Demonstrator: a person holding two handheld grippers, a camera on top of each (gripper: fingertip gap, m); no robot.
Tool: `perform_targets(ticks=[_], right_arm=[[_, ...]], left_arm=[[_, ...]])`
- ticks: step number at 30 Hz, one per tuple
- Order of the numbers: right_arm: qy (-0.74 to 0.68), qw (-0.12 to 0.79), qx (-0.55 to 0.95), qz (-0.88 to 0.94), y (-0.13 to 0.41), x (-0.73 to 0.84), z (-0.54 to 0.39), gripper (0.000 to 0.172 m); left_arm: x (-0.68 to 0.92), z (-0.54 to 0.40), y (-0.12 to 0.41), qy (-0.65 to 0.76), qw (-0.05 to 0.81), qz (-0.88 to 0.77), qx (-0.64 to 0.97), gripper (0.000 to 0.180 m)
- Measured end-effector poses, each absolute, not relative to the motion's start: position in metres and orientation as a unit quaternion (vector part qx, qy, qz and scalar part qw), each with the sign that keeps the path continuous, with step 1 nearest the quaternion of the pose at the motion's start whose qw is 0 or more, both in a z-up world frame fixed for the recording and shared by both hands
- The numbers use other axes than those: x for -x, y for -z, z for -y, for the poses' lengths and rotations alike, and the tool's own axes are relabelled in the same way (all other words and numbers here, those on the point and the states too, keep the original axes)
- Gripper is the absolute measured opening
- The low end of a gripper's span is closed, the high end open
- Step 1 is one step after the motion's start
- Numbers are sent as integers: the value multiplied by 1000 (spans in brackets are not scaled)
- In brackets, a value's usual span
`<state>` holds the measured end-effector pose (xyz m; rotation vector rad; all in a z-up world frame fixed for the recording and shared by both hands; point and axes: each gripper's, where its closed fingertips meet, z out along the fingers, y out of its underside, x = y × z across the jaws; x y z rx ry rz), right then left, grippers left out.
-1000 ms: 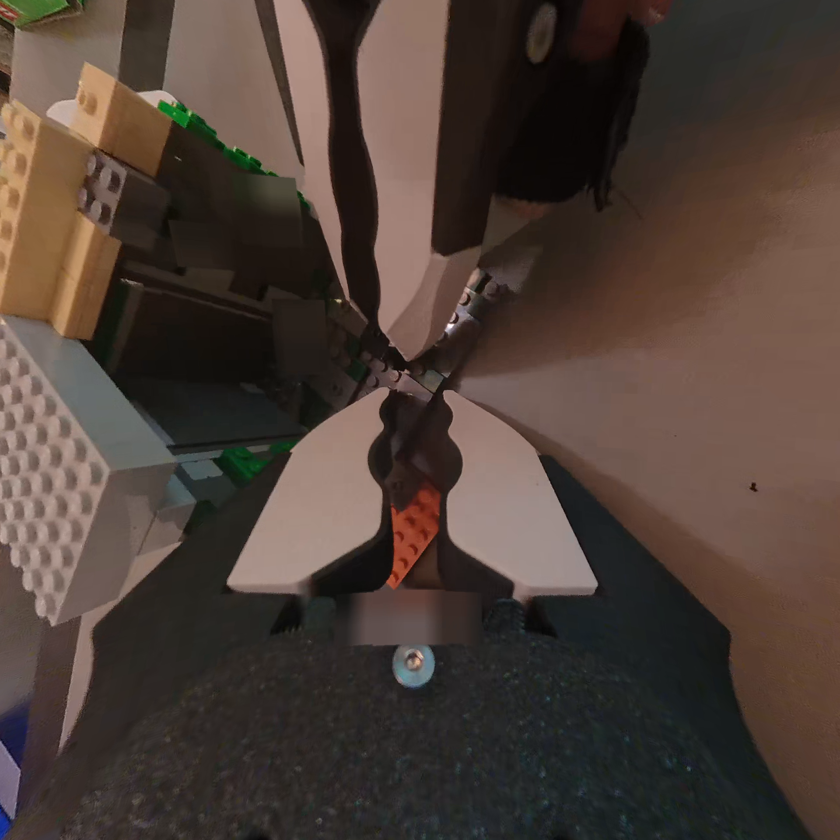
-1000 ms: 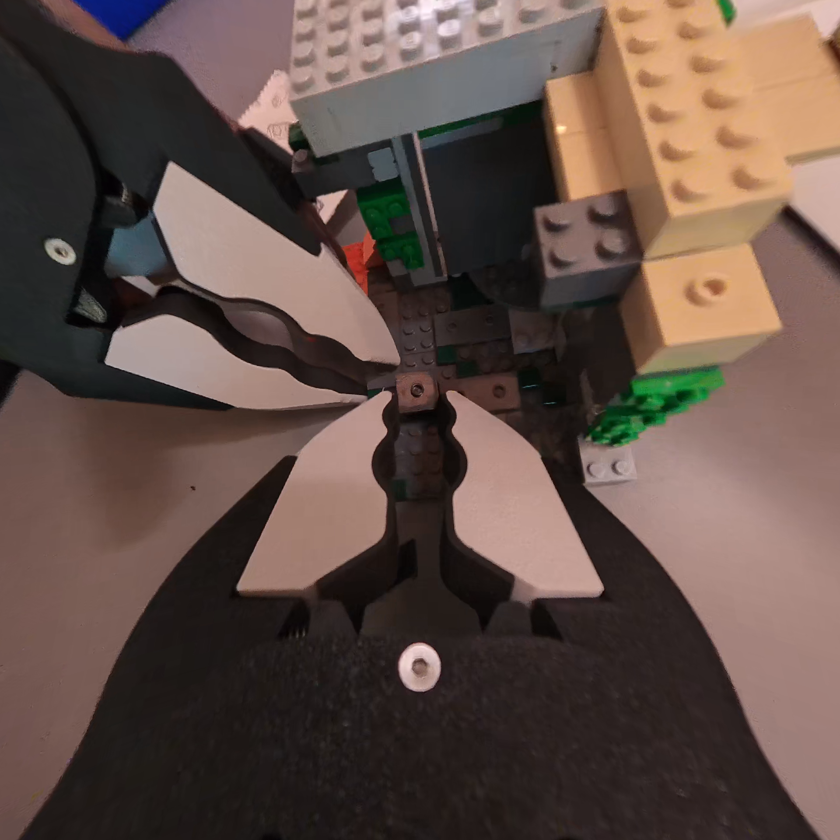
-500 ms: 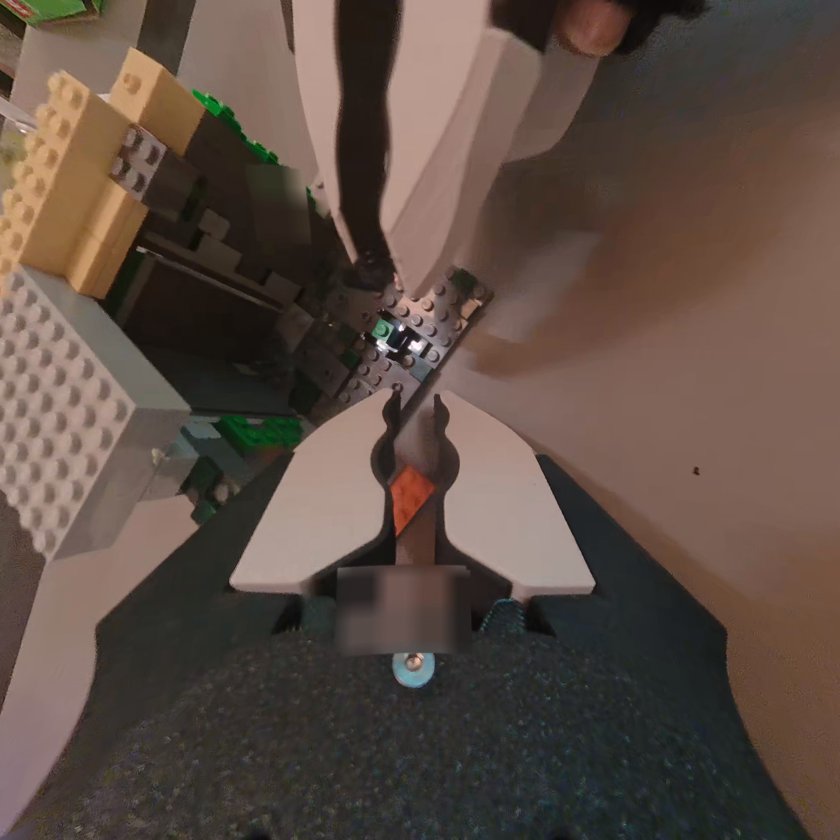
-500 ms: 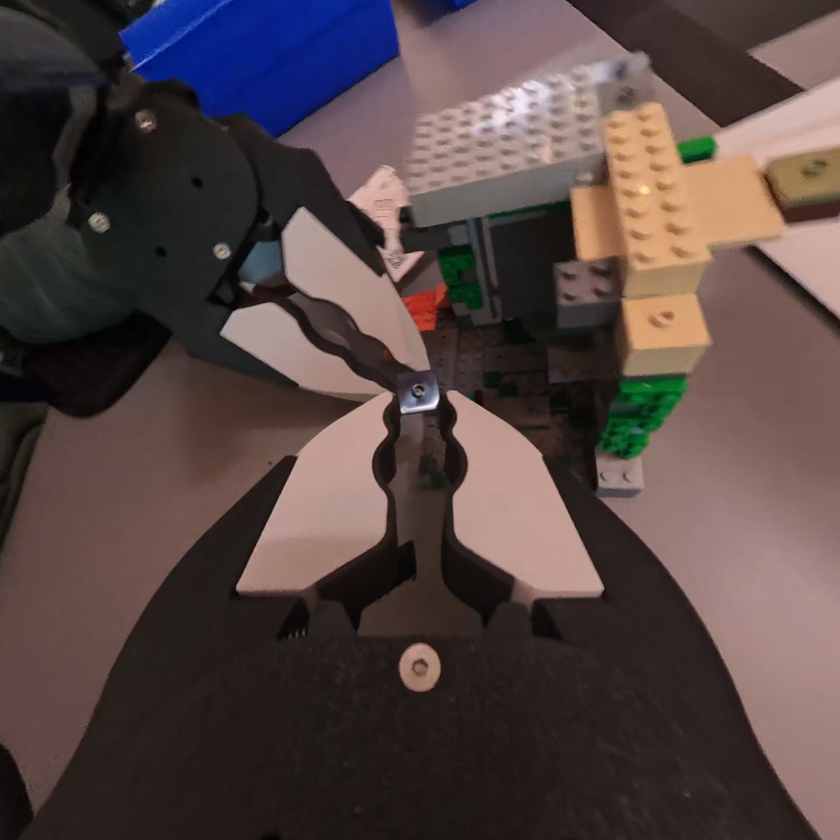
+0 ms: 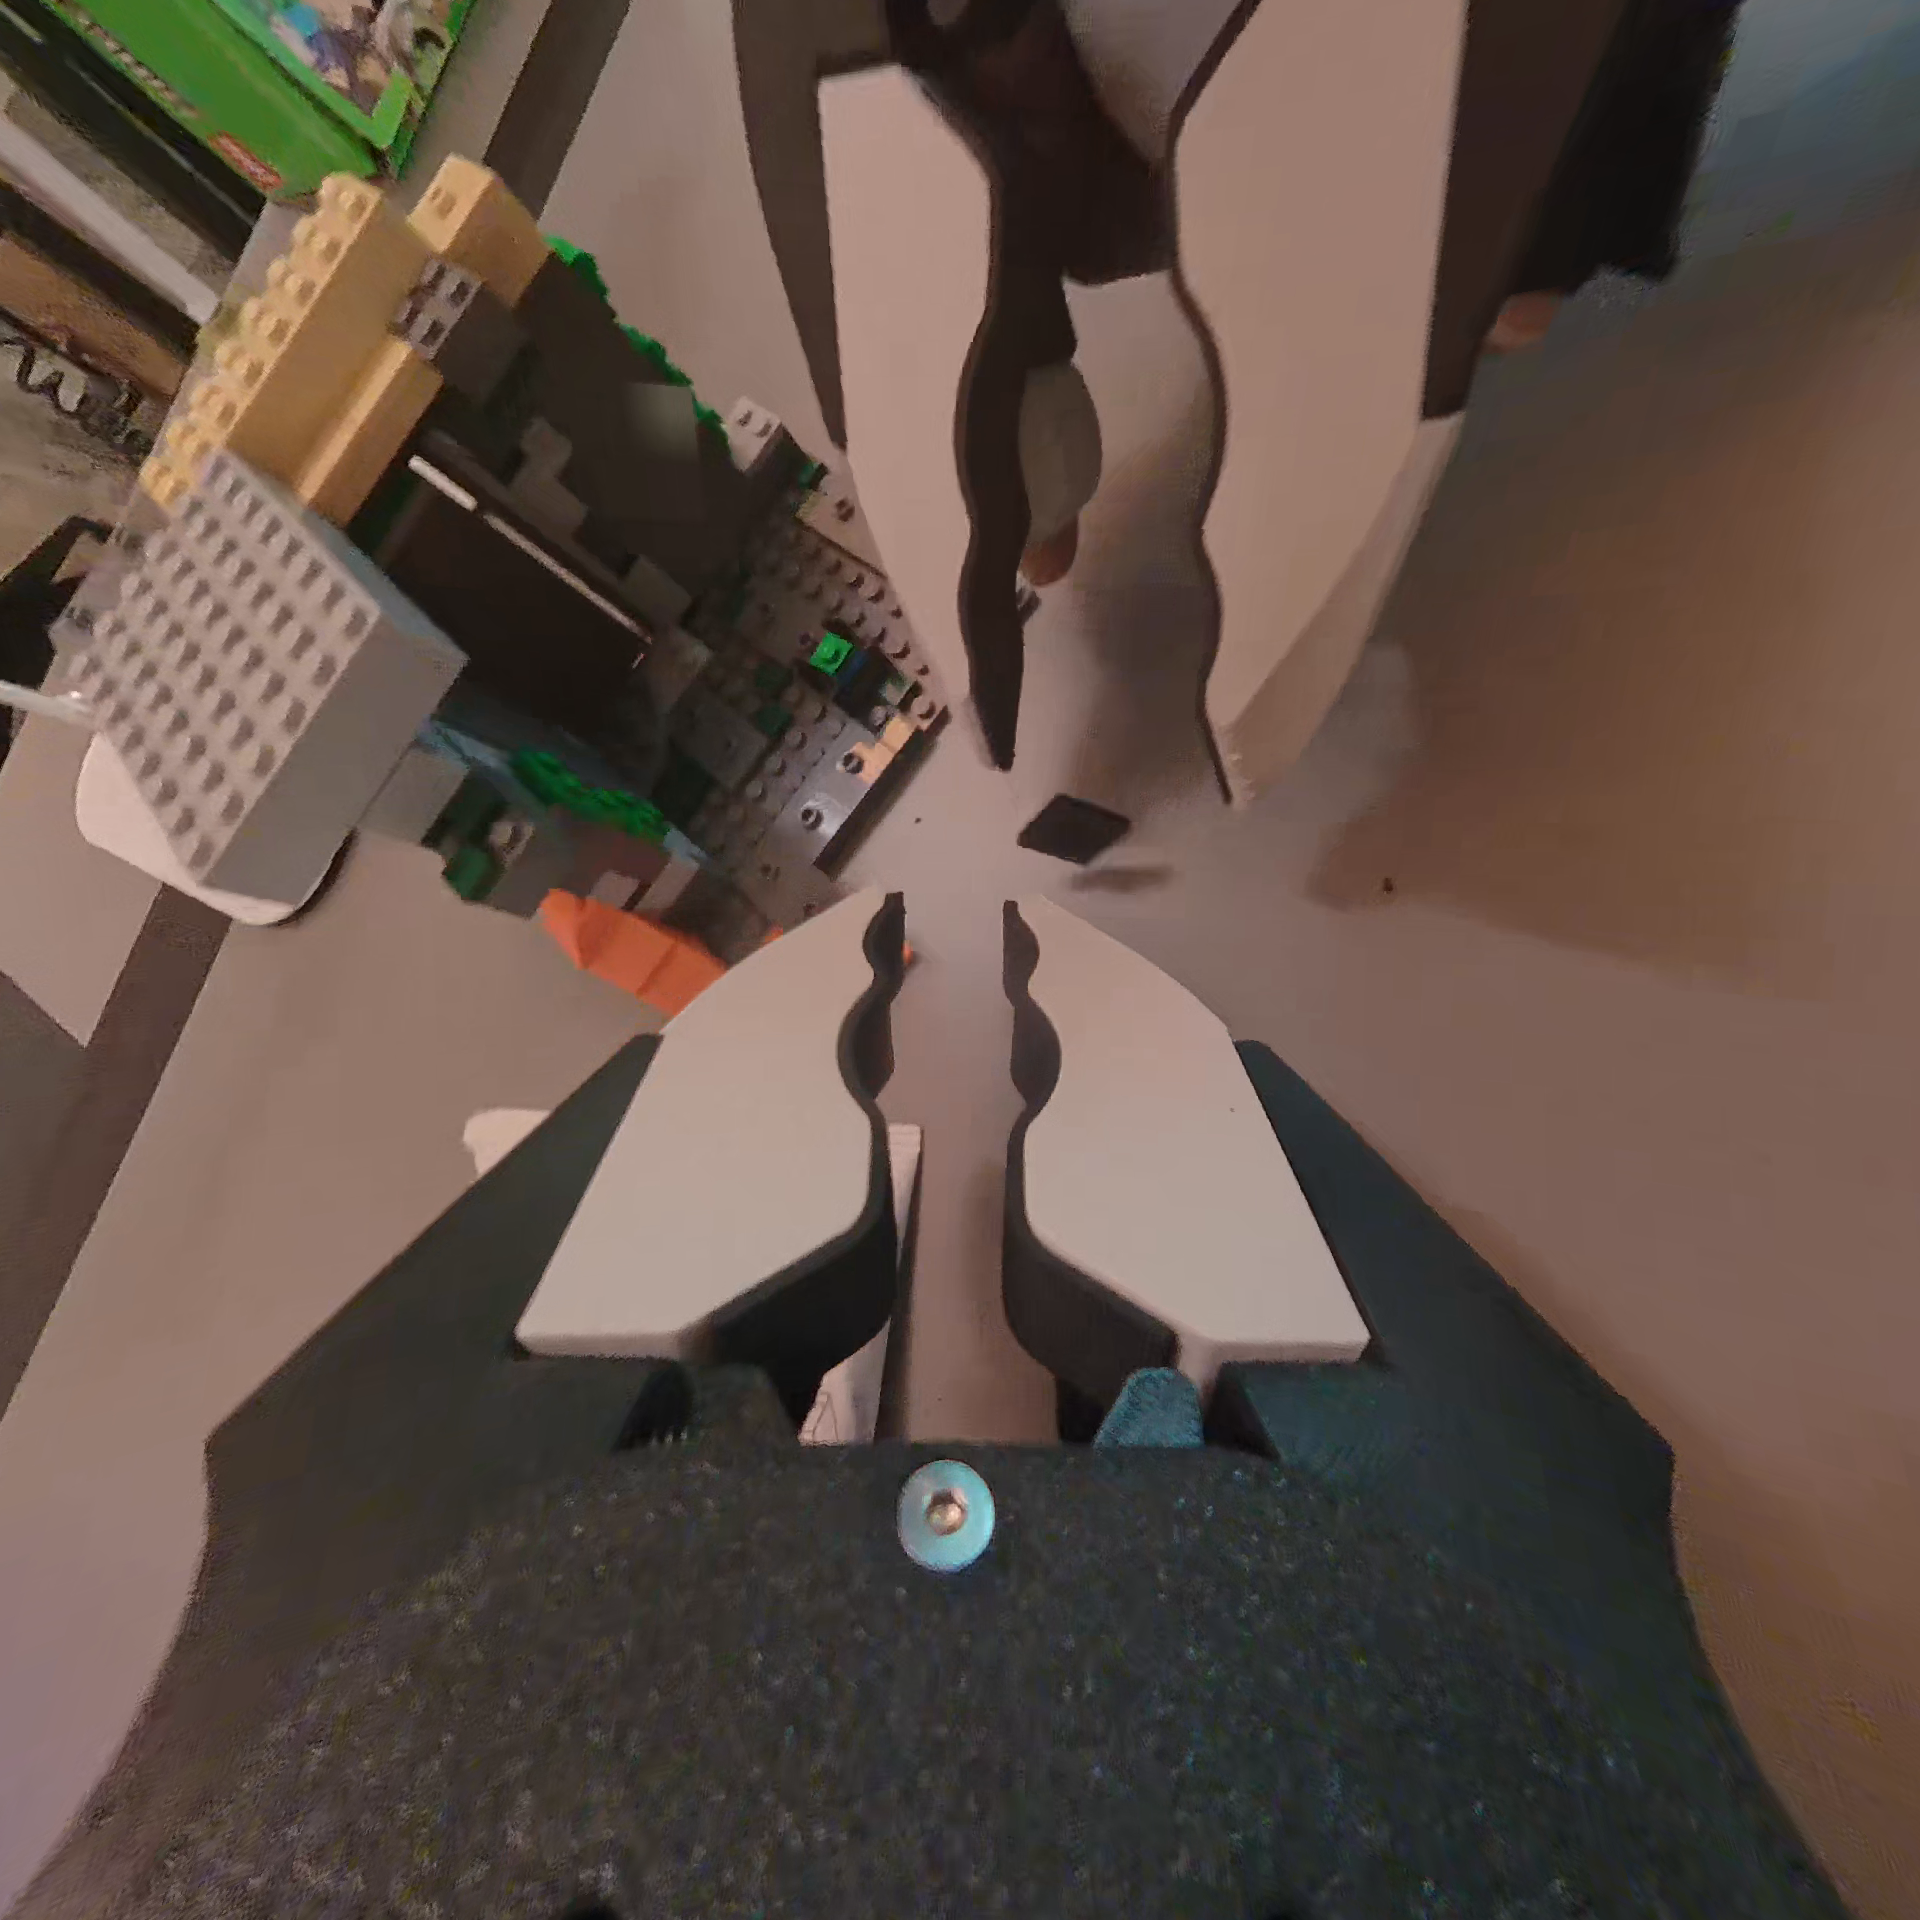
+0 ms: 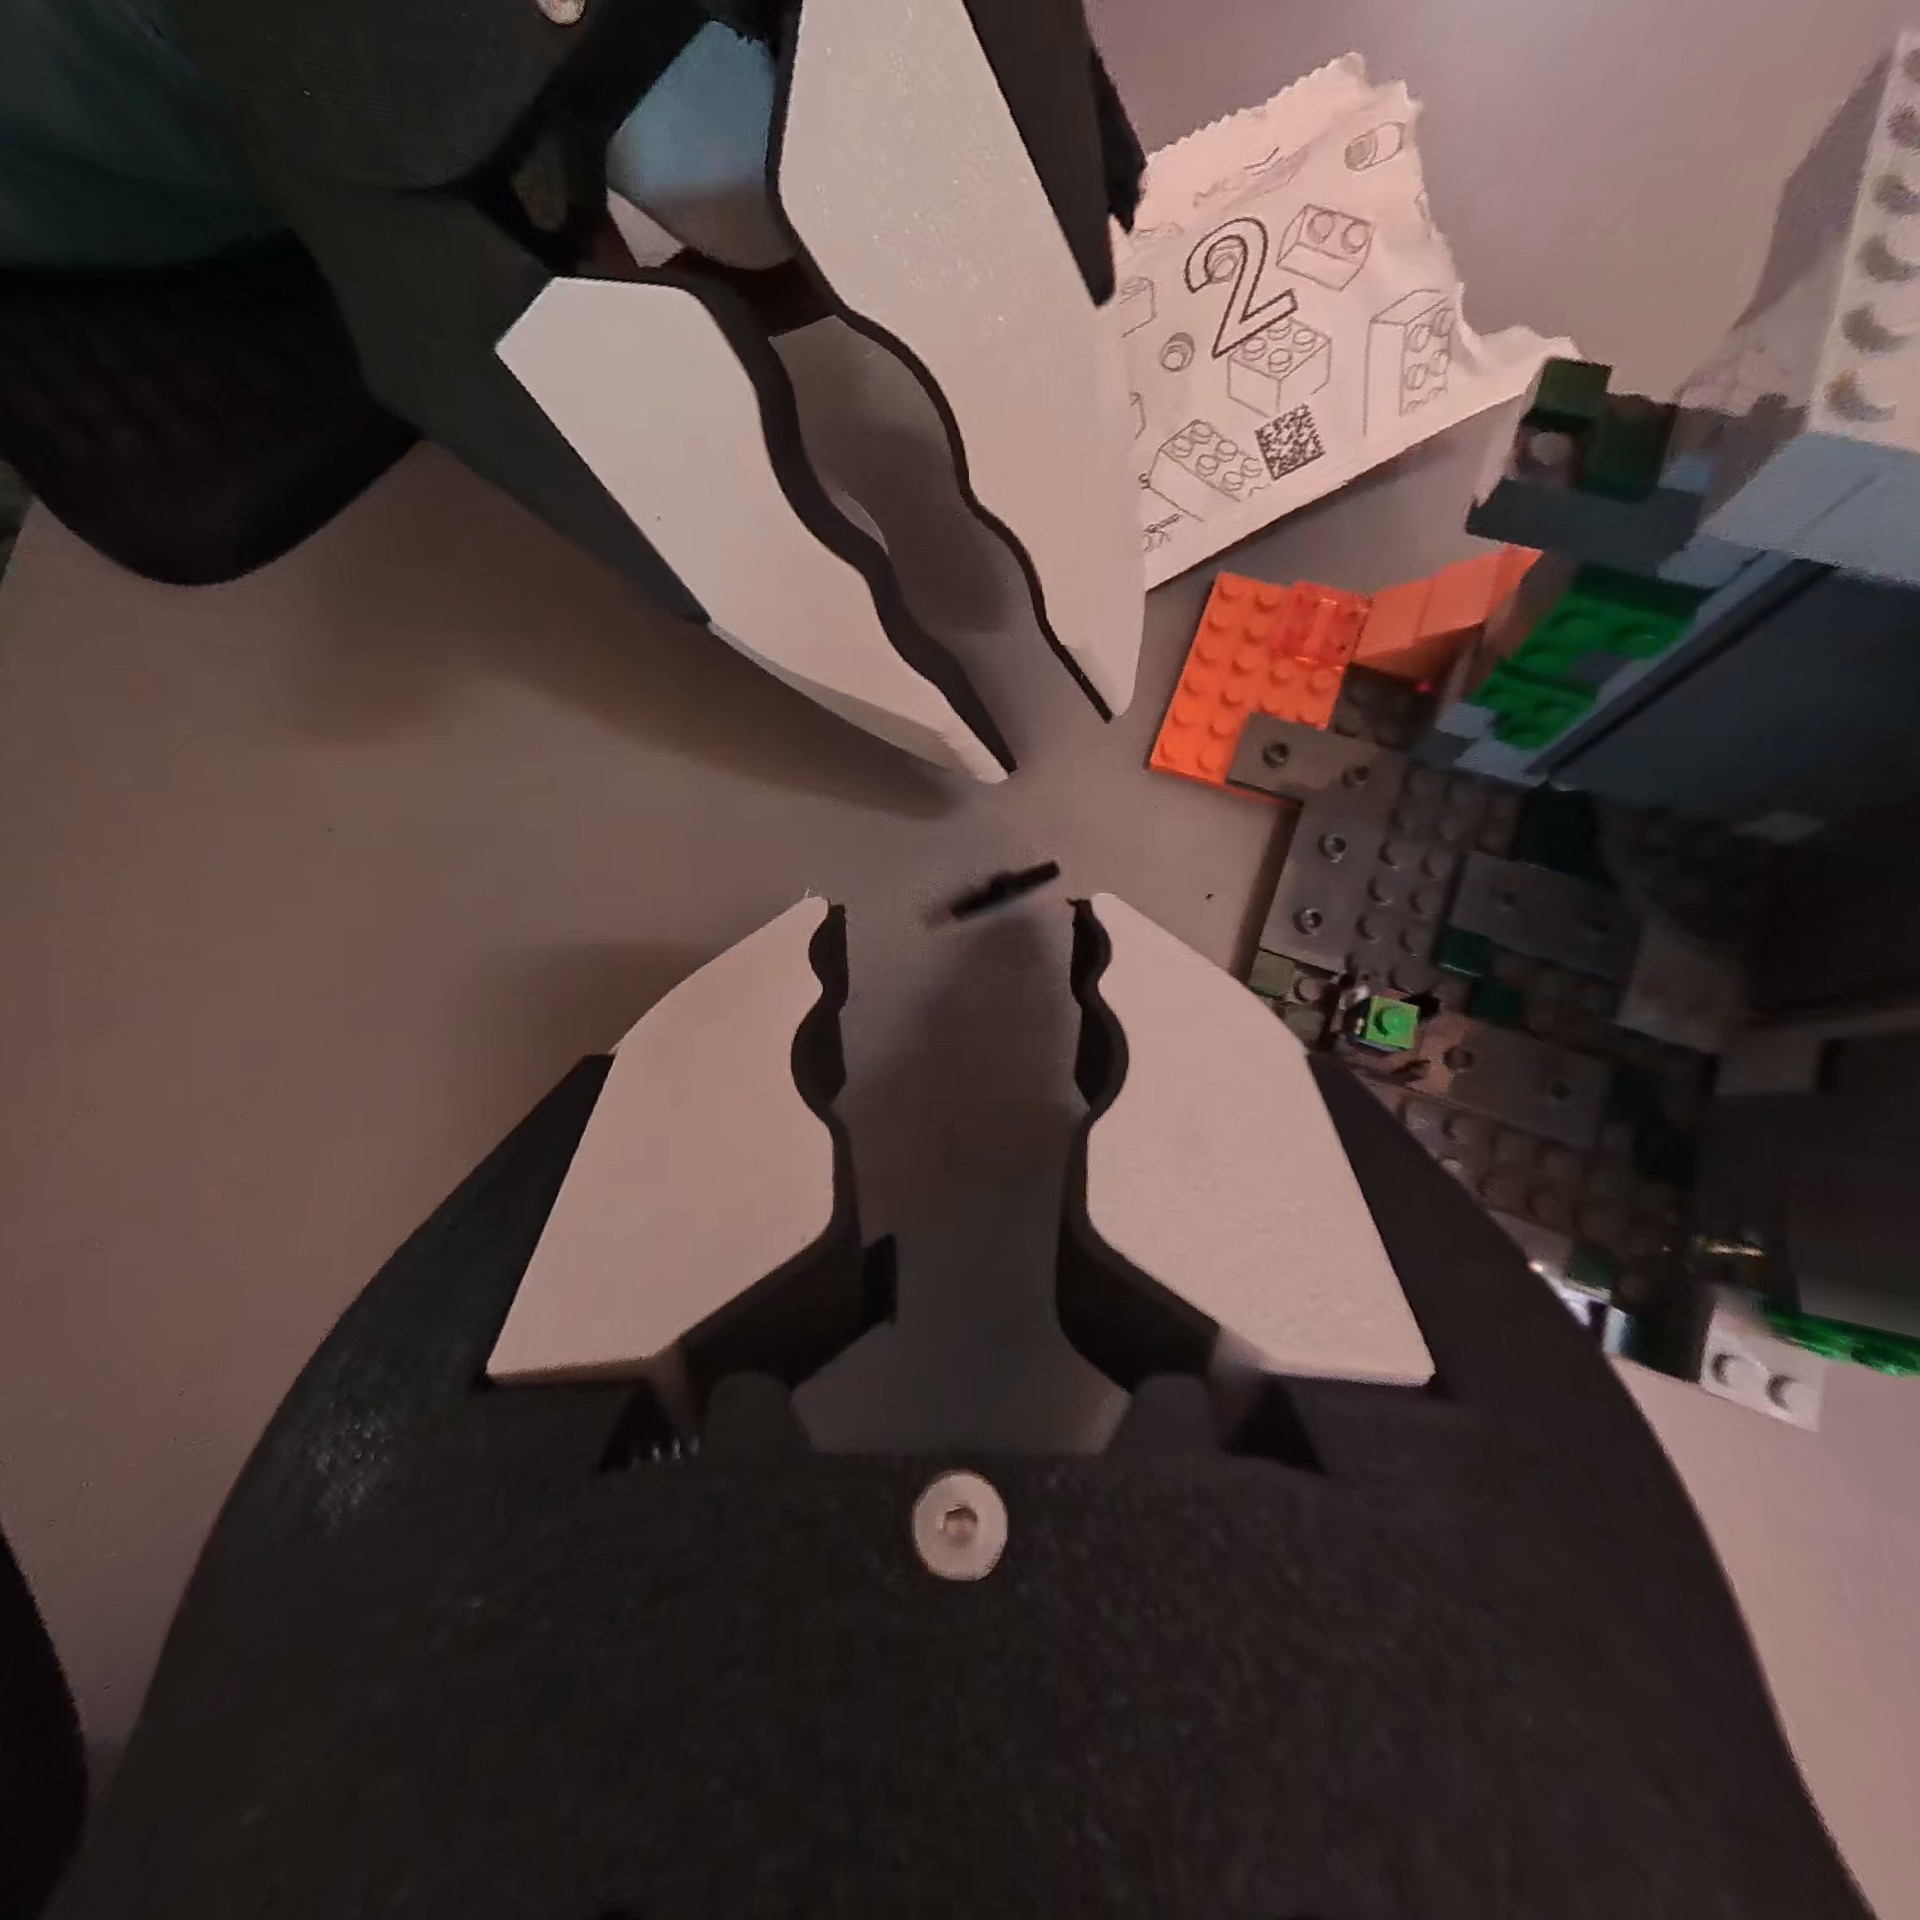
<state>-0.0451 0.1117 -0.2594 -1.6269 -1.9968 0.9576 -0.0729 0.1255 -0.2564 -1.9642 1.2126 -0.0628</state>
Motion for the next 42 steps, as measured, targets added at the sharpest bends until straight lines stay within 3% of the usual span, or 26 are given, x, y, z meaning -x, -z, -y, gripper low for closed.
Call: perform_targets(ticks=[4, 11, 20, 31, 42], right_arm=[[-331, 208, 591, 706, 260, 42, -120, 47], [-222, 320, 674, 628, 264, 39, -190, 36], [-206, 308, 705, 605, 277, 47, -194, 21], [-229, 283, 726, 583, 277, 47, -193, 20], [-244, 263, 728, 584, 277, 47, -188, 15]], left_arm=[[75, -132, 258, 20, 417, -465, 780, 17], [71, -140, 262, 3, 433, -450, 781, 18], [68, -149, 268, 3, 431, -436, 790, 18], [57, -165, 271, 16, 425, -435, 794, 18], [56, -172, 283, -19, 361, -467, 807, 12]])
